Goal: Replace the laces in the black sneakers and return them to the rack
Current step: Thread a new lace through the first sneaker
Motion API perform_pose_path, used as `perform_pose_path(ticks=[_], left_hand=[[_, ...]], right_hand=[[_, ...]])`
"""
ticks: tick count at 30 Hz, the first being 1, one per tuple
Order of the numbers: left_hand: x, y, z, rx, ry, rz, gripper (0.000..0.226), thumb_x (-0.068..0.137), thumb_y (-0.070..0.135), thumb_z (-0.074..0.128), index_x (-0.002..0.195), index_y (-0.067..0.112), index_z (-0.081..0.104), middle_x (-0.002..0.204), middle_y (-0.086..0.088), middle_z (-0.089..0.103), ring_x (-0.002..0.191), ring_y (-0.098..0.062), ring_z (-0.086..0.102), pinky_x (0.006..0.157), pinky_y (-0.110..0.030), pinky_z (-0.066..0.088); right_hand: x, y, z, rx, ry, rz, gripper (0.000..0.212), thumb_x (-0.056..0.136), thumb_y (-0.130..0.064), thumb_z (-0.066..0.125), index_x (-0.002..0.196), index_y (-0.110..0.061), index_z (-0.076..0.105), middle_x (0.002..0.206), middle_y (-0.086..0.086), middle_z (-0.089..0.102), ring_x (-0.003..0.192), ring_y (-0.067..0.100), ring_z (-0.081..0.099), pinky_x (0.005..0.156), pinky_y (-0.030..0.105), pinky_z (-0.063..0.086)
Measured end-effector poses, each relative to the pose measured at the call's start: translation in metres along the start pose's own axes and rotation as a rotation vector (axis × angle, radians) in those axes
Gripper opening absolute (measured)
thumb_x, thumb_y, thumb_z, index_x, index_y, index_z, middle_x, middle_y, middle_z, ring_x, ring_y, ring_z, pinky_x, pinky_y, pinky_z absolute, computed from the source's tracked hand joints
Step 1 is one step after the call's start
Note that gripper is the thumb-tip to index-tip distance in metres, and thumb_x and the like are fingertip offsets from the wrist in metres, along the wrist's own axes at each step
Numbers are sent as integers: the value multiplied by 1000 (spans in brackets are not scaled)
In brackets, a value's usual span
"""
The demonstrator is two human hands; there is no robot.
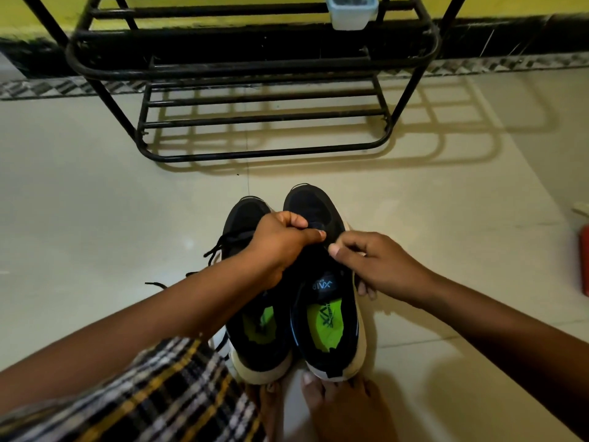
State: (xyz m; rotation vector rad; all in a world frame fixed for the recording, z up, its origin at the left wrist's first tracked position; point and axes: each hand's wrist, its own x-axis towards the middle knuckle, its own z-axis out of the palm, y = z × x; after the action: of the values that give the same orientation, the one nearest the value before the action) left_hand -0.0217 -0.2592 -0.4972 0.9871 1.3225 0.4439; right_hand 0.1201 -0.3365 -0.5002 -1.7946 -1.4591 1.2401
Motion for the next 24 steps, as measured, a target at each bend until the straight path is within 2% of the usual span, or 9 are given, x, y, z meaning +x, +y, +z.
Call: perform_pose_path(ticks=[2,4,7,14,17,19,21,23,24], left_hand=[[0,-2,-1,7,-6,29,32,75,2,75,70,17,47,68,-6,55,57,-15,52,49,-20,43],[1,-3,0,4,-14,48,31,76,0,74,69,16,48,68,-7,55,62,-19,52,56,-23,44],[2,-3,1,15,-38,73,29,77,-3,72,70,15,50,68,-9,56,68,-21,53,63,-27,45],[-1,2,-3,219,-146,100,8,87,8,65,86,14,61,83,-6,66,74,-15,59,73,-24,49],[-11,5,-13,423,-118,188,17,97,19,50,90,12,64,84,0,71,47,-4,48,51,-14,40],[-18,9,-23,490,-94,218,25,100,15,40,92,10,64,78,2,69,42,-4,46,47,-15,37],[-28,14,-34,497,-72,206,30,100,9,34,88,11,62,68,6,63,49,-5,51,51,-17,40],[-37,22,-42,479,-52,230,30,101,7,33,93,11,62,73,3,62,64,-5,58,64,-19,47],[-43,27,-45,450,-35,260,27,101,7,35,98,9,62,77,1,63,74,-10,61,73,-23,50]], right_hand=[[3,1,-2,103,84,-29,5,93,-18,54,94,-14,58,73,0,55,46,22,56,40,24,41],[9,3,-1,96,124,-100,19,91,-8,57,99,-24,60,75,-2,53,49,20,56,44,19,42],[18,4,3,74,180,-156,31,84,-1,62,86,-32,60,68,-6,52,49,12,50,50,19,43],[31,7,-2,-90,286,-275,14,80,-1,65,75,-13,61,71,-11,56,64,-2,53,59,13,38],[29,-2,-7,-124,308,-325,17,84,-1,60,77,-16,57,72,-11,55,65,-3,52,60,10,37],[28,-22,-23,-103,356,-340,18,86,-2,57,78,-18,55,72,-11,54,64,0,51,60,11,37],[34,-18,-28,-126,369,-367,14,88,-7,56,81,-18,55,74,-11,55,64,1,50,58,10,37],[26,19,-5,-365,327,-282,5,92,-31,53,87,-34,54,81,-15,59,66,-5,44,49,10,30],[1,36,13,-351,198,-51,5,88,-47,52,89,-42,51,82,-19,60,64,-8,40,48,8,23]])
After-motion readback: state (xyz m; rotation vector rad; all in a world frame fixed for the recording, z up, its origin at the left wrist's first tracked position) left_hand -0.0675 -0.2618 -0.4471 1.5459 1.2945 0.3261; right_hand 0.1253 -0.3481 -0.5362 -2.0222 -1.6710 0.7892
